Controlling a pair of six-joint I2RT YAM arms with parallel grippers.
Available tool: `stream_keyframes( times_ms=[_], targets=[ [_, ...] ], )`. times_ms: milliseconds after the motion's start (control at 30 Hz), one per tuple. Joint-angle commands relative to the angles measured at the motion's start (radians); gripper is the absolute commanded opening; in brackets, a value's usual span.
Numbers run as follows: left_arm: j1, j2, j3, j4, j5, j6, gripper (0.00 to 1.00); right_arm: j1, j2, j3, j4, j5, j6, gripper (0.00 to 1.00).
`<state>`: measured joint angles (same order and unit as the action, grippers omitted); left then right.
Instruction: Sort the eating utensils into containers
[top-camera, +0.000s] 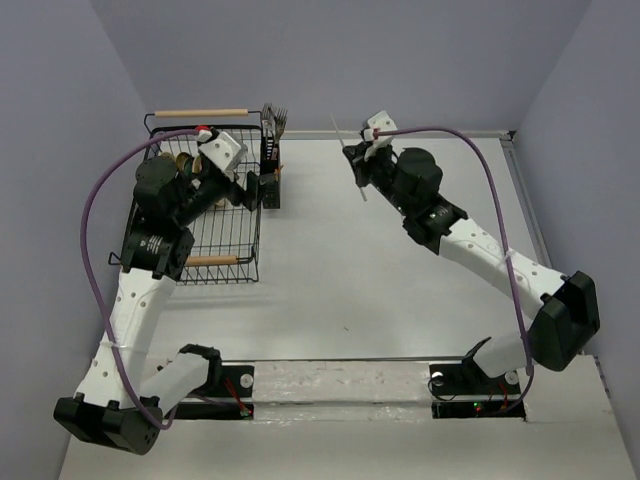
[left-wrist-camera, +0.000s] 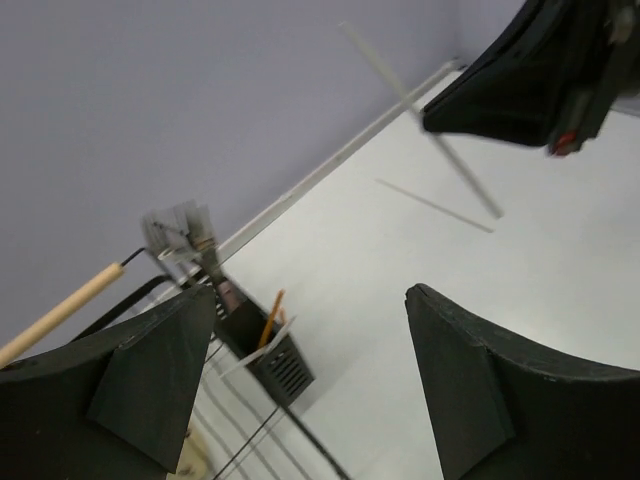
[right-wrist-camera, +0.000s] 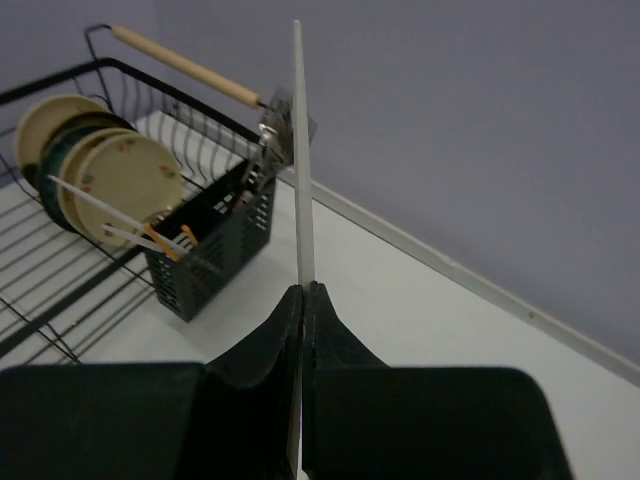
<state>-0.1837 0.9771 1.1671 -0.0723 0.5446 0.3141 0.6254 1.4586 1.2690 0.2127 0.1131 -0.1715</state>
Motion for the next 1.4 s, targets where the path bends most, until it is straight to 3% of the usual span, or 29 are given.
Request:
stream_keyframes(
  times_ms=[0,200,333,600,867,1033,1267,1367],
  targets=[
    [-0.075,0.034,0.048,0.002,0.149,-0.139,0.89,0.124,-0.024,-0.106,0.284,-0.182,0.014,0.0],
    [-0.079,0.011,0.013,0.057,0.173,-0.176,0.91,0.25,0.028,-0.106,0.416,-0.268,0.035,0.0],
    [-0.079,-0.003,-0.024,0.066,0.117,-0.167,0.92,0.301,0.074,-0.091,0.482,-0.312,0.044,0.0],
    [-0.079,-0.012,-0.037,0.101,0.018,-0.149,0.89,0.31,0.098,-0.088,0.54,-0.297,0.087,0.0],
    [-0.077,-0.025,-0.064,0.12,0.055,-0.179,0.82,0.31,0.092,-0.099,0.559,-0.24,0.095,0.0],
    [-0.074,-0.018,-0.067,0.172,0.095,-0.251,0.67,0.31,0.095,-0.117,0.619,-0.276,0.107,0.0],
    [-0.068,-0.011,-0.078,0.226,0.135,-0.305,0.26,0.31,0.095,-0.125,0.652,-0.28,0.107,0.0],
    [-0.068,-0.011,-0.089,0.241,0.133,-0.308,0.17,0.31,0.106,-0.119,0.656,-0.277,0.101,0.0]
  ],
)
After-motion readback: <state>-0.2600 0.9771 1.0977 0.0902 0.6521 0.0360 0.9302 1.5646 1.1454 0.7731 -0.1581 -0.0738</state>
